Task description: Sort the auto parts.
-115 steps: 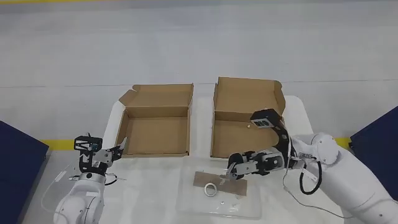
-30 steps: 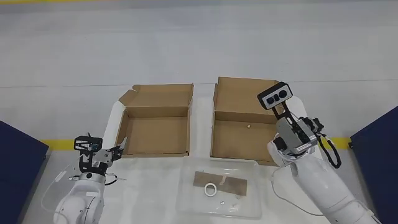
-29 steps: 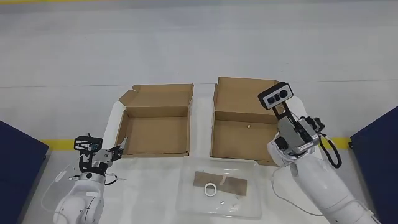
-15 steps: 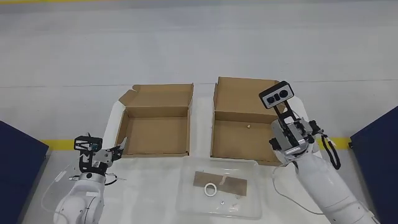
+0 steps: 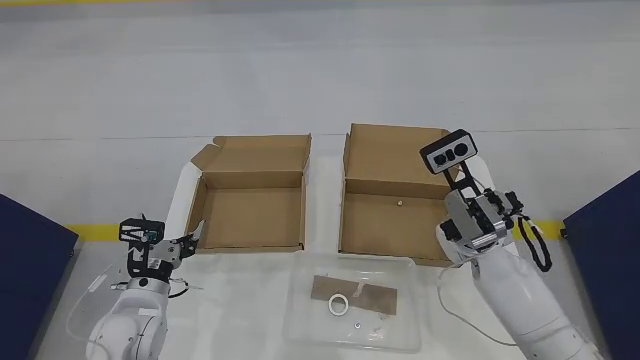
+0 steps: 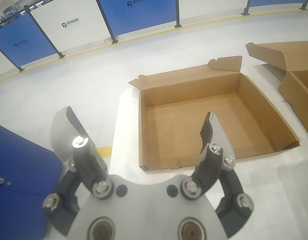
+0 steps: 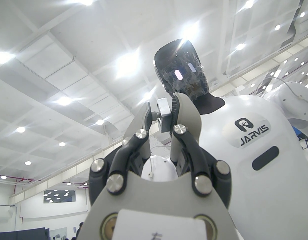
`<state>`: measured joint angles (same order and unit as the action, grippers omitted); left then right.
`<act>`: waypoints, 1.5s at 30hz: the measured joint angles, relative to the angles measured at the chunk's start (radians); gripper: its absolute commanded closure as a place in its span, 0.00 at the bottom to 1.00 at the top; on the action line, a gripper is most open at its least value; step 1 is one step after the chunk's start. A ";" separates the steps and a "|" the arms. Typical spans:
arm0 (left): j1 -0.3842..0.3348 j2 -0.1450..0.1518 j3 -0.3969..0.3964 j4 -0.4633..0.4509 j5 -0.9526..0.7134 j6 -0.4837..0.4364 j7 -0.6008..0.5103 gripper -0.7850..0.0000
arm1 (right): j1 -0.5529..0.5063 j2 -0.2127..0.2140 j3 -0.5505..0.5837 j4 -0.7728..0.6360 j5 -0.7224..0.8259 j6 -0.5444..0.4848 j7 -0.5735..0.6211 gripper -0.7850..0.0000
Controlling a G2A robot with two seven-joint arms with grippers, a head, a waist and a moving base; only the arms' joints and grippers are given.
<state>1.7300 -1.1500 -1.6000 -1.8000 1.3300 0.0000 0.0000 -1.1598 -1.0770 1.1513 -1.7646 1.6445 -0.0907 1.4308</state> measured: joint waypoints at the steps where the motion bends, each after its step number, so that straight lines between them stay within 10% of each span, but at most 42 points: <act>1: 0.000 0.000 0.000 0.000 0.000 0.000 0.000 0.00 | 0.000 0.000 0.000 0.000 0.000 0.000 0.000 1.00; 10: 0.000 0.000 0.000 0.000 0.000 0.000 0.000 0.00 | -0.005 0.001 0.013 -0.003 -0.024 -0.014 -0.018 1.00; 27: 0.000 0.000 0.000 0.000 0.000 0.000 0.000 0.00 | -0.204 0.067 0.361 0.005 -0.683 -0.030 -0.027 1.00; 38: 0.000 0.000 0.000 0.000 0.000 0.000 0.000 0.00 | -0.215 0.071 0.388 -0.003 -0.712 -0.041 -0.044 1.00; 45: 0.000 0.000 0.000 0.000 0.000 0.000 0.000 0.00 | -0.204 0.101 0.480 -0.041 -1.125 0.061 -0.159 1.00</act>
<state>1.7300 -1.1500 -1.6000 -1.8000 1.3300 0.0000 0.0000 -1.3634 -0.9758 1.6310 -1.8060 0.5199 -0.0300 1.2719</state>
